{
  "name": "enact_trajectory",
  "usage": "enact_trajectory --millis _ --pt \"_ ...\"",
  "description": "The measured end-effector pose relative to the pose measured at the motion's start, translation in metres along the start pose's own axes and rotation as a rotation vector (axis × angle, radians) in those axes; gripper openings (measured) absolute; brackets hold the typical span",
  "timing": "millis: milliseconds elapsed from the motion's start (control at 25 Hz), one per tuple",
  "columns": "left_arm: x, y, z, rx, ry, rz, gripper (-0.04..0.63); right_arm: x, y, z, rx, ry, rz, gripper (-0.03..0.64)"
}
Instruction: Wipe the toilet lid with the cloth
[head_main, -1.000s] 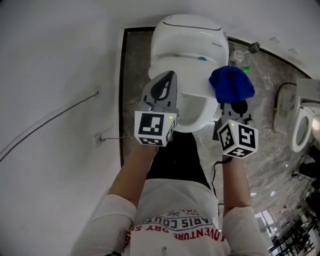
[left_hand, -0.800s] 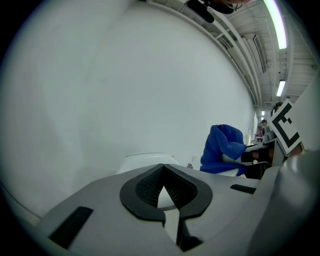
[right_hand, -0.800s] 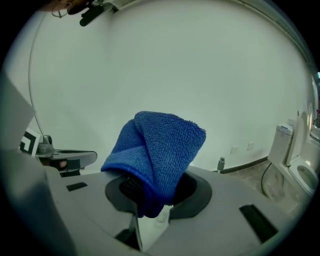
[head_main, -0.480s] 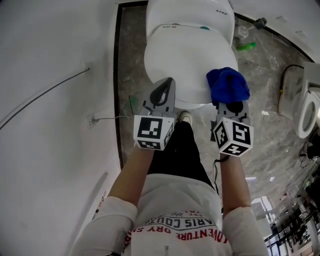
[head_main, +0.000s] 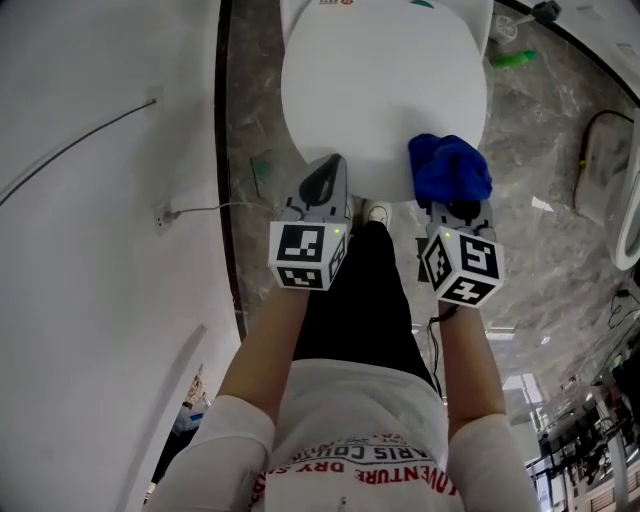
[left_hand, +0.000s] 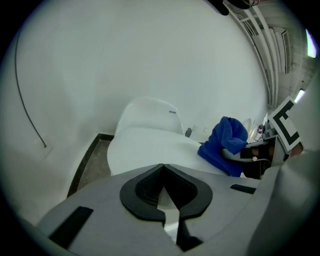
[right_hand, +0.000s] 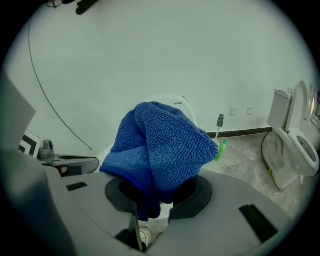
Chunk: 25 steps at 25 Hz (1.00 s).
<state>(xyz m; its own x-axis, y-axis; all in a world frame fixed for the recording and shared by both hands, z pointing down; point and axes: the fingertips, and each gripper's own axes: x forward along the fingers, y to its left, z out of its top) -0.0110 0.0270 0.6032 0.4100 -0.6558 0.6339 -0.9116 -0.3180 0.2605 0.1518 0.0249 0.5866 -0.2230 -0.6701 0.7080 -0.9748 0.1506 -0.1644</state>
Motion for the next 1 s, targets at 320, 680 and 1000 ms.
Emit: enact_trajectory --millis 320,680,1000 --pt "0.034 0.012 -0.071 0.011 0.117 0.009 0.006 0.035 -0.006 -0.065 -0.001 0.070 0.026 0.087" --pt "0.071 0.030 -0.119 -0.100 0.242 0.064 0.006 0.076 -0.015 -0.111 0.016 0.137 0.029 0.087" --pt "0.069 0.031 -0.115 -0.131 0.207 0.058 0.006 0.075 -0.017 -0.105 0.060 0.162 0.080 0.087"
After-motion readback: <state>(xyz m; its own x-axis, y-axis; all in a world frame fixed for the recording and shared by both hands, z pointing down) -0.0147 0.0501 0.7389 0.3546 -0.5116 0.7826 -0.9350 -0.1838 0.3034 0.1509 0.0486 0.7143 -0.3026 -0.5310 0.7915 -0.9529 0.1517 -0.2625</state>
